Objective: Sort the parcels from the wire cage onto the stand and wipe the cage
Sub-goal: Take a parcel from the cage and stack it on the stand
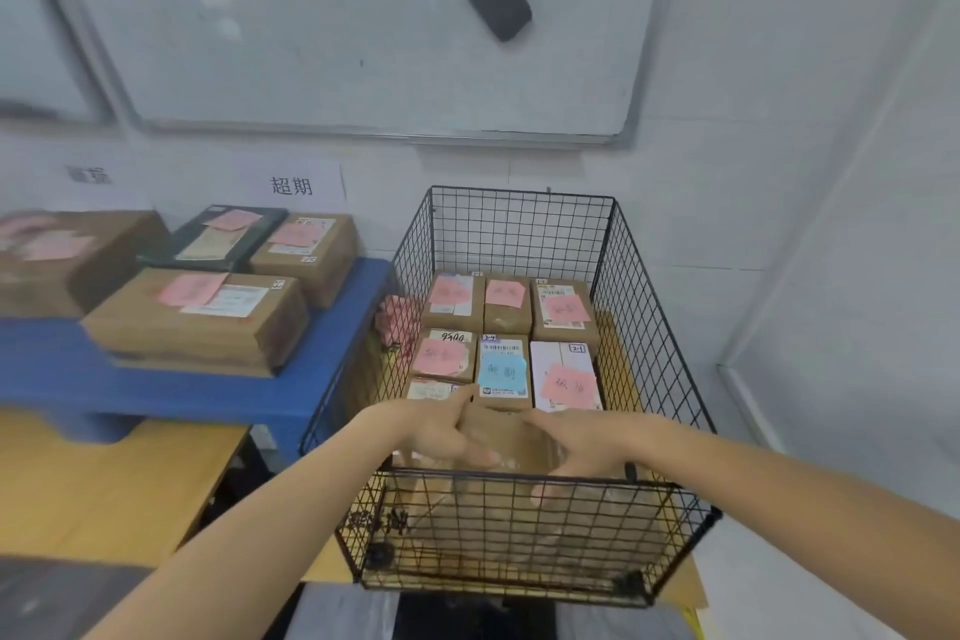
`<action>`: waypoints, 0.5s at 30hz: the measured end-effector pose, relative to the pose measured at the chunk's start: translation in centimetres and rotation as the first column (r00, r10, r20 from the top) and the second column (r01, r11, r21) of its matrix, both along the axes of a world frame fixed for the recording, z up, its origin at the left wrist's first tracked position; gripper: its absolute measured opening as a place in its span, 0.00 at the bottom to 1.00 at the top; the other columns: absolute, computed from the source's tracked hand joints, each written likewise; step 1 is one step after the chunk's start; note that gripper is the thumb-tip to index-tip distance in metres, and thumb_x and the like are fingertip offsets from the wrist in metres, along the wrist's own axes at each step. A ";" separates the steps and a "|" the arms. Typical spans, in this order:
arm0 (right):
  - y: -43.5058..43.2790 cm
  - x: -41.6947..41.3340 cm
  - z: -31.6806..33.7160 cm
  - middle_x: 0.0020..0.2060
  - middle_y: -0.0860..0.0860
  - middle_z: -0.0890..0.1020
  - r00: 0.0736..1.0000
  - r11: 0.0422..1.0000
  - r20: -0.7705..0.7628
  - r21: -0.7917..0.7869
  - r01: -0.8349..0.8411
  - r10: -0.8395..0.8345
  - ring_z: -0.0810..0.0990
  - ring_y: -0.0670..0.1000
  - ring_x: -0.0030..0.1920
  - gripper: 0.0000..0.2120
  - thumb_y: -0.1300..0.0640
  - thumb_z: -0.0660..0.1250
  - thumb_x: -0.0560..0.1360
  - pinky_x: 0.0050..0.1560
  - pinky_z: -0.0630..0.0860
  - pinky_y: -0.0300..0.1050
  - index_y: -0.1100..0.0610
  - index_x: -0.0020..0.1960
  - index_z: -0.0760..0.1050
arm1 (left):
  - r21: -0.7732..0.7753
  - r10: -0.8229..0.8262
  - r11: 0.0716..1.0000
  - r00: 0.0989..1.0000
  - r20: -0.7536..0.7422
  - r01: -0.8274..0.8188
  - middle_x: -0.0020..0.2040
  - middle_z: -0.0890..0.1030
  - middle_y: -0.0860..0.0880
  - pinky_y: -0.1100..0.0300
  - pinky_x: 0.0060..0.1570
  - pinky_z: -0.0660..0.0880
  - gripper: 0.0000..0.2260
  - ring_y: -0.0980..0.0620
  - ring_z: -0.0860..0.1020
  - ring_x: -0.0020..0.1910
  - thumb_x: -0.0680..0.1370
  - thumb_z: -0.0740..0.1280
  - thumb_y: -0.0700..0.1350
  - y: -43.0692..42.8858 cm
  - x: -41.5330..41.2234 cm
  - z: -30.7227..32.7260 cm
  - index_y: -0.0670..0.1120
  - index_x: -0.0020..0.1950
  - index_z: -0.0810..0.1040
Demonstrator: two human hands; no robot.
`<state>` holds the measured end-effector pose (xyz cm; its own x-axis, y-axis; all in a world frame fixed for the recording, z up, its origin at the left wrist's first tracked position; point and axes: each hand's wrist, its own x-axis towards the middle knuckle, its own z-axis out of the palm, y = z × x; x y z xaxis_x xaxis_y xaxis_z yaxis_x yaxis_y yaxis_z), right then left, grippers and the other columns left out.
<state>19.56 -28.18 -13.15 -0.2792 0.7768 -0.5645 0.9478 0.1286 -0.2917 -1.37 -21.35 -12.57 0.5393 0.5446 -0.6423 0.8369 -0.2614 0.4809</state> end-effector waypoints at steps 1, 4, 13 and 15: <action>0.0 -0.1 0.1 0.75 0.50 0.62 1.000 1.000 0.000 0.019 -0.001 0.001 0.66 0.53 0.72 0.48 0.35 0.69 0.70 0.70 0.66 0.51 0.48 0.79 0.46 | 0.003 0.023 1.000 0.999 0.031 -0.023 0.69 0.70 0.50 0.51 0.57 0.76 0.45 0.47 0.73 0.62 0.71 0.70 0.61 -0.3 0.0 0.3 0.54 0.77 0.46; -0.2 -0.2 0.6 0.75 0.49 0.63 1.000 0.995 -0.001 0.099 -0.016 0.016 0.68 0.52 0.70 0.43 0.39 0.68 0.73 0.68 0.68 0.49 0.47 0.78 0.47 | 0.019 0.078 0.997 0.993 0.086 -0.080 0.61 0.72 0.49 0.54 0.48 0.81 0.33 0.48 0.76 0.56 0.73 0.72 0.52 -0.5 0.5 0.9 0.46 0.71 0.58; 2.5 -0.1 6.8 0.73 0.47 0.67 0.999 0.894 0.050 0.448 -0.031 0.010 0.71 0.50 0.67 0.45 0.32 0.67 0.70 0.64 0.72 0.49 0.49 0.78 0.52 | 0.146 0.127 0.975 0.960 0.248 -0.167 0.60 0.72 0.47 0.49 0.46 0.81 0.30 0.45 0.78 0.55 0.71 0.75 0.48 3.1 -0.4 7.5 0.47 0.66 0.61; 3.4 0.4 7.9 0.72 0.46 0.67 0.999 0.857 0.051 0.515 -0.009 -0.020 0.70 0.49 0.67 0.43 0.33 0.67 0.70 0.64 0.71 0.48 0.49 0.77 0.54 | 0.154 0.162 0.964 0.940 0.299 -0.215 0.59 0.73 0.46 0.47 0.47 0.81 0.29 0.44 0.79 0.54 0.71 0.75 0.48 3.9 -0.4 8.4 0.47 0.64 0.62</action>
